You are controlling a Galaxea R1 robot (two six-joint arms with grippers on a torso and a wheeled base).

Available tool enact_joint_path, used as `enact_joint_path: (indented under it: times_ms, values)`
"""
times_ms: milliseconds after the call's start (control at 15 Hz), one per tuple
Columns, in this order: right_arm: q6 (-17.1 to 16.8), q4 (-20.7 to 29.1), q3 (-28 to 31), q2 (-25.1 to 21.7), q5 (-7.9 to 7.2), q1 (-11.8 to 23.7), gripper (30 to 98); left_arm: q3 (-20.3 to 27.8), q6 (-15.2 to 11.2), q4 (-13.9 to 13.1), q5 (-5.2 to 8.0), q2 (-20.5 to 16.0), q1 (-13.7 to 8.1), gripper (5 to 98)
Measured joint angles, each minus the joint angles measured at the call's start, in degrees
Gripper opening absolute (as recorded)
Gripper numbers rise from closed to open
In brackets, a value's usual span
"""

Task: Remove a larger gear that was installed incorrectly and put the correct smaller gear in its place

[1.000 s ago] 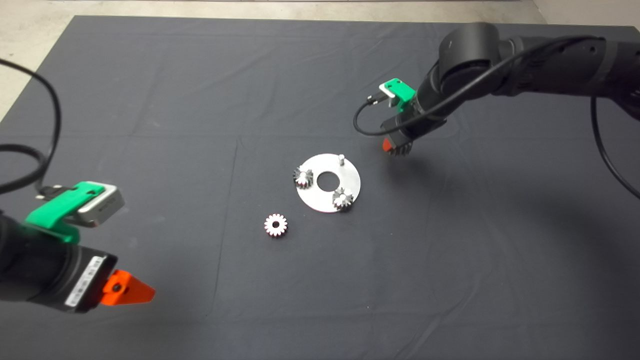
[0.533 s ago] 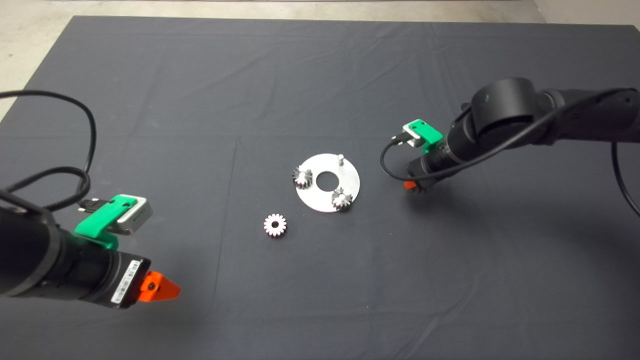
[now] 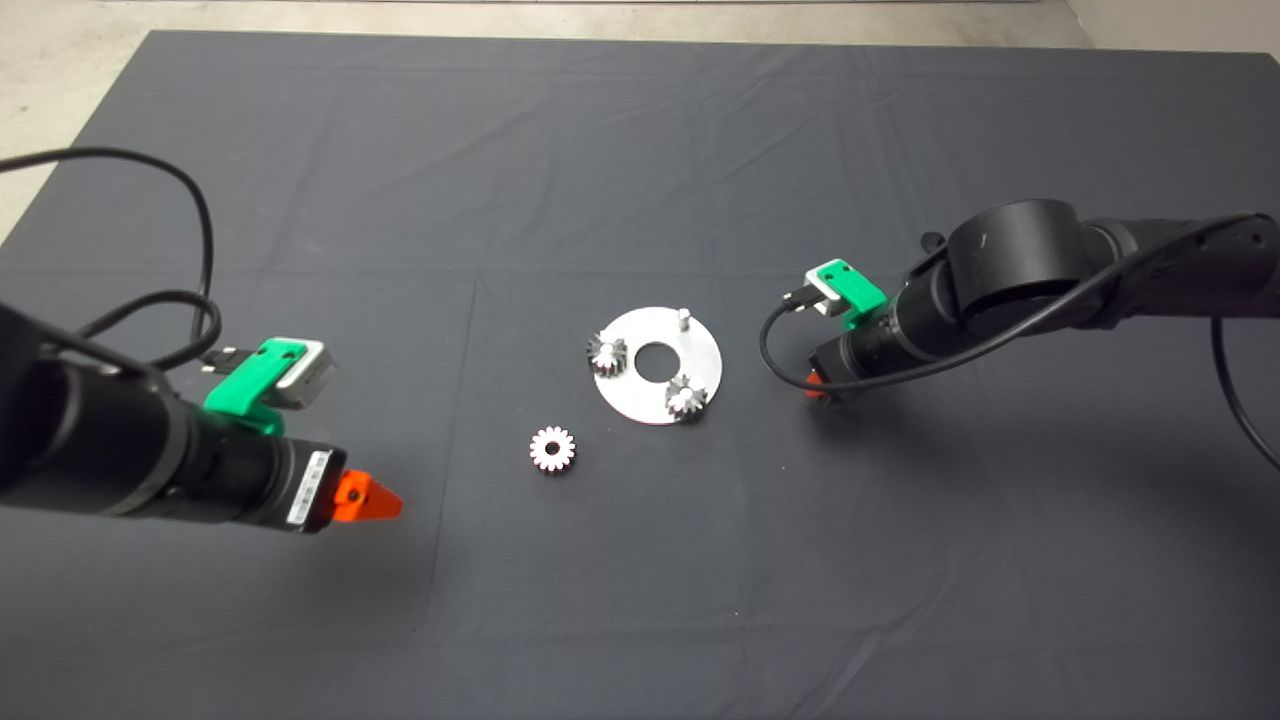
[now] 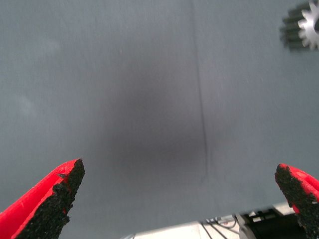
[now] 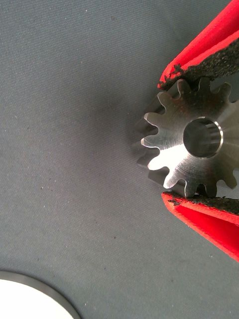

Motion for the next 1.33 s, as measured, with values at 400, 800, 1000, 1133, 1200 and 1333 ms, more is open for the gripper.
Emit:
enact_joint_path:
  times_ms: [400, 800, 1000, 1133, 1200, 1333]
  values:
    - [0.4, -0.3, 2.2, -2.9, -0.35, 0.3, 53.3, -5.0, 0.0, 1.3, -0.24, 7.2, 0.4, 98.2]
    - [0.5, -0.4, 2.6, -3.5, -0.29, 1.3, 61.9, -7.7, -0.4, 3.5, -0.67, 10.0, 1.1, 98.2]
    - [0.6, -0.1, 3.3, -3.9, -0.59, 3.6, 64.9, -7.8, -1.4, 5.3, -1.90, 10.5, 2.7, 98.2]
    - [0.6, 5.0, 4.4, -4.7, -0.52, 10.3, 67.4, -7.8, -2.6, 5.8, -2.24, 12.2, 3.8, 98.2]
    - [0.6, 9.4, 4.5, -5.2, -0.60, 12.6, 71.1, -7.8, -3.3, 7.3, -2.31, 12.8, 4.0, 98.2]
    - [1.0, 21.7, 5.8, -6.6, -0.96, 16.6, 72.8, -8.1, -3.8, 9.8, -2.29, 14.4, 4.3, 98.2]
